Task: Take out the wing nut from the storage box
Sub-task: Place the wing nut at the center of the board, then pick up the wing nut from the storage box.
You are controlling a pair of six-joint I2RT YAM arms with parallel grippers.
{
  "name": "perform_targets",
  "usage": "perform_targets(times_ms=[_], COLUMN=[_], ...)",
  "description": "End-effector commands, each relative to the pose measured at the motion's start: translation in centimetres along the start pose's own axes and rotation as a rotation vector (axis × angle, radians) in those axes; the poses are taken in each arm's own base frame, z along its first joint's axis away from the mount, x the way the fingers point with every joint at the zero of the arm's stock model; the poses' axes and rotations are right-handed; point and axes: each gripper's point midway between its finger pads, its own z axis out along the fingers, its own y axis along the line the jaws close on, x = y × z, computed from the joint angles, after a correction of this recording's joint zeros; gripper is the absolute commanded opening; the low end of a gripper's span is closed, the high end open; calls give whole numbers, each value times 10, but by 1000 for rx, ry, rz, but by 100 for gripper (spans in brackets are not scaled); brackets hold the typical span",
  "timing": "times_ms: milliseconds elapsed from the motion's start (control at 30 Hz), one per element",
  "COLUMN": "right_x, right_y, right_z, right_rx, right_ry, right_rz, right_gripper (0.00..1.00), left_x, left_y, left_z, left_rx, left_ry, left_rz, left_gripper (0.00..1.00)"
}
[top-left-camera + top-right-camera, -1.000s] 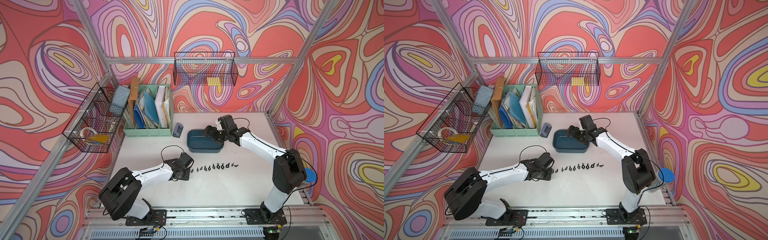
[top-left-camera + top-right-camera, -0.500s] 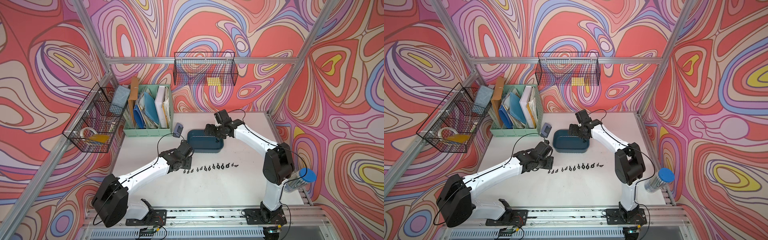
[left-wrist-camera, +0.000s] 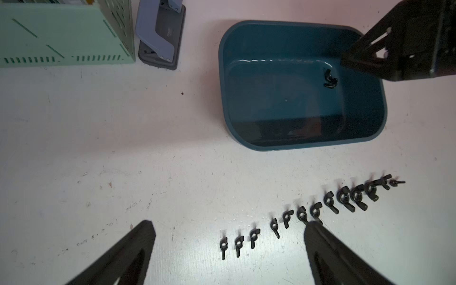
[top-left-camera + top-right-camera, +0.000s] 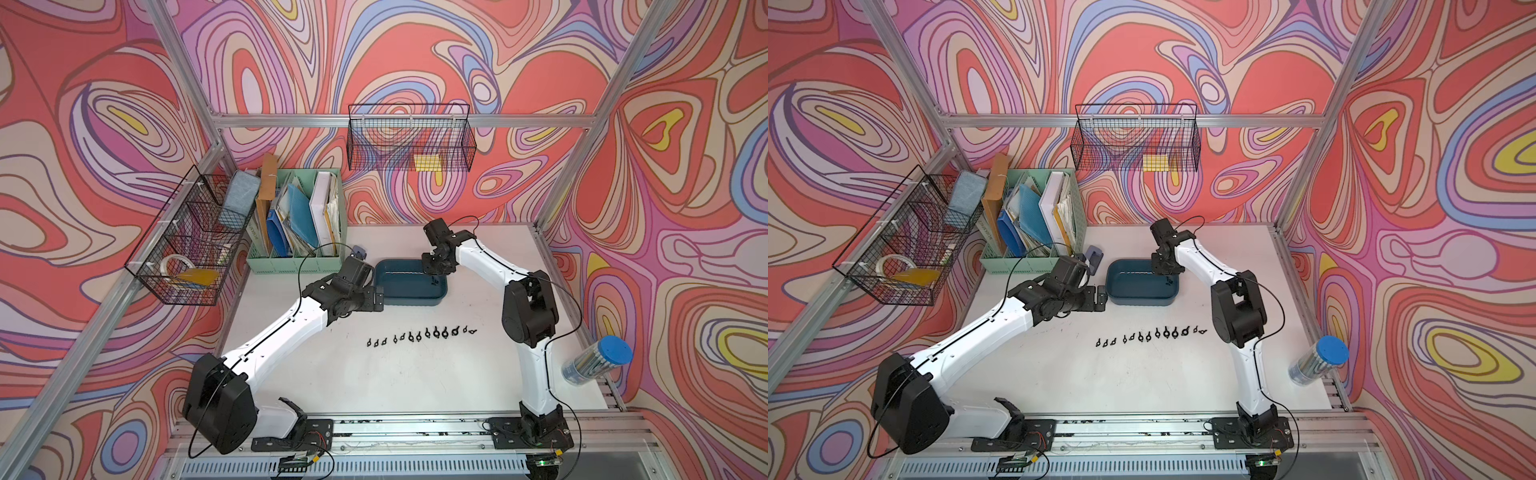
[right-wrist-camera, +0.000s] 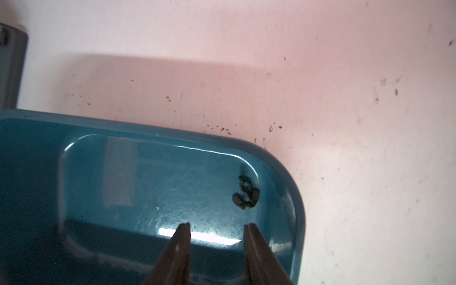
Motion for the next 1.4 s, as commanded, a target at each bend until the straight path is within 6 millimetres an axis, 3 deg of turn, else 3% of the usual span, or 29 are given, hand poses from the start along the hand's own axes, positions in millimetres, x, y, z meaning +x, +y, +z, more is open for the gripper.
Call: perform_targets(times_ms=[0, 100, 433, 800, 933, 1100, 1367], right_x=[5, 5, 13, 11, 11, 7, -6], right_y=[-13, -17, -23, -28, -28, -25, -20], right_z=[12, 21, 43, 59, 63, 58, 25], right_rx=[83, 109, 128, 136, 127, 112, 77], right_ry=[45, 61, 109, 117, 121, 106, 42], right_rz=[-51, -57, -51, -39, -36, -29, 17], right_gripper=[32, 26, 23, 20, 14, 2, 0], left_x=[-10, -16, -22, -22, -23, -22, -22], left_y=[-3, -3, -1, 1, 2, 2, 1], left_z=[-1, 0, 5, 8, 7, 8, 5], left_rx=[22, 23, 25, 23, 21, 22, 33], left_ry=[3, -2, 6, 13, 11, 16, 13], left_rz=[9, 11, 5, -6, -6, -7, -6], left_gripper=[99, 99, 99, 99, 99, 99, 99])
